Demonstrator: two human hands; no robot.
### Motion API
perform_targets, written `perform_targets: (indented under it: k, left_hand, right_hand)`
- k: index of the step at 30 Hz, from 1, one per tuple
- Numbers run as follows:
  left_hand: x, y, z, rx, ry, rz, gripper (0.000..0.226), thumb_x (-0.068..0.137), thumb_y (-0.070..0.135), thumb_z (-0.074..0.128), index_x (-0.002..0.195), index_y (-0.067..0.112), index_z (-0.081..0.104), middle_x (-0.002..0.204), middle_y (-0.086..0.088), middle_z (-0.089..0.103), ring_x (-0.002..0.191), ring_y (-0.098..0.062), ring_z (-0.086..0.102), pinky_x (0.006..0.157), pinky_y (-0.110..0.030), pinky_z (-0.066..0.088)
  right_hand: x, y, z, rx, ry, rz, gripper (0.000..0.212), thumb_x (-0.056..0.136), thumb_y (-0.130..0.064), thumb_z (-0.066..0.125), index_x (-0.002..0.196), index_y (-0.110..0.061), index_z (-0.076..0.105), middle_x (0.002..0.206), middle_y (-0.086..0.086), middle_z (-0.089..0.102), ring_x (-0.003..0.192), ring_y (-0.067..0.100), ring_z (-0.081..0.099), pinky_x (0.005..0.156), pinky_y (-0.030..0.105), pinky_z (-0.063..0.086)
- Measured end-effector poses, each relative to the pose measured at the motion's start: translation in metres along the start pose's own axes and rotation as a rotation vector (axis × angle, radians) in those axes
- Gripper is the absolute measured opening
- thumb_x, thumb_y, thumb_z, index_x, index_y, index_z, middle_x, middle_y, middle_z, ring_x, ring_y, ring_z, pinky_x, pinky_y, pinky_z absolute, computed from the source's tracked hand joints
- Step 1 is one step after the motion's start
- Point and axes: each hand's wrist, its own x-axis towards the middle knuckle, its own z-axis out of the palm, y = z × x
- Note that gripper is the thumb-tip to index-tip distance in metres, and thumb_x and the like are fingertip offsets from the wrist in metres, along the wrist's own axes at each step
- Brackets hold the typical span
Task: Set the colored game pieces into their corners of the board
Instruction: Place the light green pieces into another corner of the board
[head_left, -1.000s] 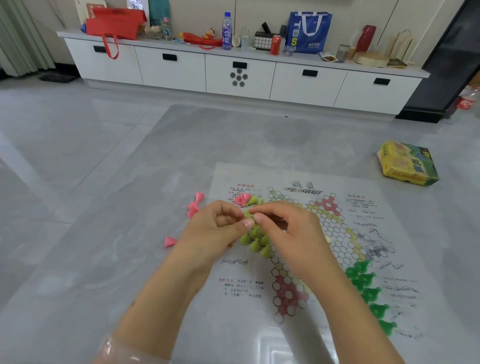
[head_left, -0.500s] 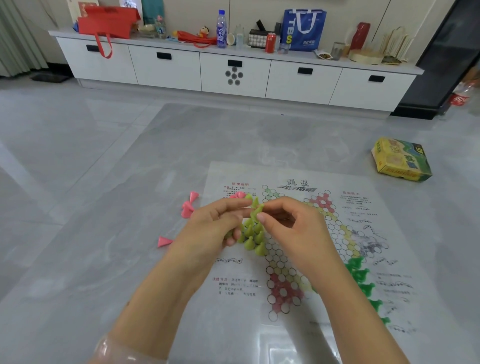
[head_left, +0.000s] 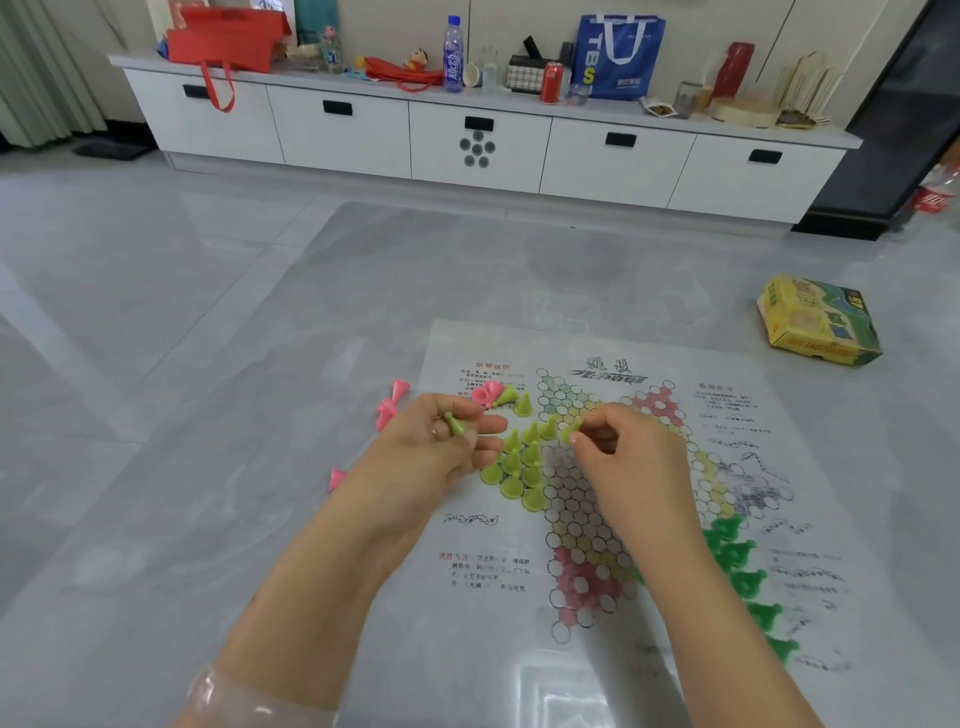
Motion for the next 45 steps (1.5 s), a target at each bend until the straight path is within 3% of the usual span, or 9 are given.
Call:
perform_targets:
  k: [7,12,17,22,25,28,32,37,45]
  left_hand:
    - [-0.004,0.006,-0.002,0.047,0.108,0.031,0.013,0.088,0.0,0.053,0.082,0.011,0.052,0.076,-0.002,0.069,0.04,-0.003,0.046,0.037,-0.012,0.034]
    - [0.0,0.005,-0.008,0.085,0.14,0.04,0.024,0.088,0.004,0.055,0.074,0.018,0.068,0.06,0.002,0.059,0.047,-0.004,0.049,0.058,-0.026,0.036]
    - [0.001,0.004,-0.009,0.068,0.144,0.02,0.046,0.09,-0.005,0.045,0.07,0.026,0.073,0.072,0.008,0.07,0.066,-0.006,0.06,0.085,-0.037,0.037]
    - [-0.001,0.005,-0.008,0.077,0.138,0.028,0.039,0.092,-0.002,0.044,0.083,0.027,0.068,0.08,0.007,0.07,0.072,-0.007,0.062,0.1,-0.044,0.041]
    - [-0.001,0.004,-0.008,0.081,0.14,0.033,0.039,0.092,-0.001,0.044,0.083,0.029,0.069,0.074,0.01,0.069,0.071,-0.006,0.063,0.101,-0.045,0.04]
    - [0.0,0.003,-0.009,0.086,0.124,0.043,0.04,0.092,-0.001,0.045,0.083,0.029,0.069,0.066,0.009,0.068,0.064,-0.002,0.062,0.091,-0.04,0.042]
    - [0.0,0.002,-0.008,0.07,0.115,0.066,0.028,0.088,-0.003,0.052,0.087,0.021,0.064,0.07,0.004,0.065,0.056,-0.002,0.062,0.079,-0.037,0.039]
    - [0.002,-0.001,-0.005,0.123,0.143,0.055,0.01,0.081,0.01,0.065,0.08,0.015,0.057,0.059,0.005,0.067,0.053,-0.003,0.061,0.061,-0.025,0.042]
    - [-0.003,0.001,0.006,0.087,0.055,0.088,0.008,0.084,0.003,0.06,0.079,0.009,0.059,0.055,0.0,0.065,0.05,-0.002,0.062,0.045,-0.007,0.042]
  right_hand:
    - [0.001,0.005,0.014,-0.076,-0.011,-0.008,0.007,0.082,-0.013,0.062,0.087,-0.013,0.068,0.087,-0.001,0.064,0.081,0.014,0.058,0.069,0.022,0.041]
    - [0.002,0.007,0.02,-0.129,-0.015,-0.037,0.007,0.082,-0.016,0.064,0.087,-0.014,0.067,0.086,-0.003,0.058,0.084,0.015,0.055,0.068,0.022,0.037]
    - [0.002,0.008,0.021,-0.165,-0.017,-0.036,0.009,0.082,-0.019,0.064,0.09,-0.015,0.068,0.089,-0.004,0.055,0.087,0.015,0.053,0.065,0.021,0.035]
    - [0.002,0.008,0.021,-0.185,-0.017,-0.053,0.011,0.083,-0.02,0.063,0.092,-0.015,0.067,0.088,-0.007,0.05,0.086,0.011,0.047,0.056,0.005,0.024]
    - [0.002,0.008,0.021,-0.186,-0.016,-0.063,0.012,0.083,-0.02,0.063,0.093,-0.015,0.067,0.088,-0.008,0.049,0.086,0.01,0.045,0.057,0.008,0.026]
    - [0.002,0.008,0.021,-0.195,-0.019,-0.07,0.015,0.083,-0.02,0.064,0.097,-0.014,0.067,0.09,-0.008,0.048,0.089,0.009,0.044,0.064,0.017,0.03]
    - [0.002,0.008,0.018,-0.182,-0.033,-0.086,0.018,0.083,-0.018,0.063,0.1,-0.015,0.066,0.094,-0.006,0.054,0.088,0.008,0.045,0.063,0.009,0.03]
    - [-0.001,-0.002,0.004,-0.012,0.009,-0.092,0.011,0.085,-0.016,0.06,0.093,-0.019,0.067,0.092,-0.007,0.064,0.083,0.006,0.057,0.073,0.015,0.043]
    - [-0.014,-0.029,-0.008,0.417,-0.26,-0.166,0.019,0.083,-0.019,0.063,0.083,-0.038,0.067,0.084,-0.017,0.068,0.079,-0.003,0.061,0.07,0.009,0.046]
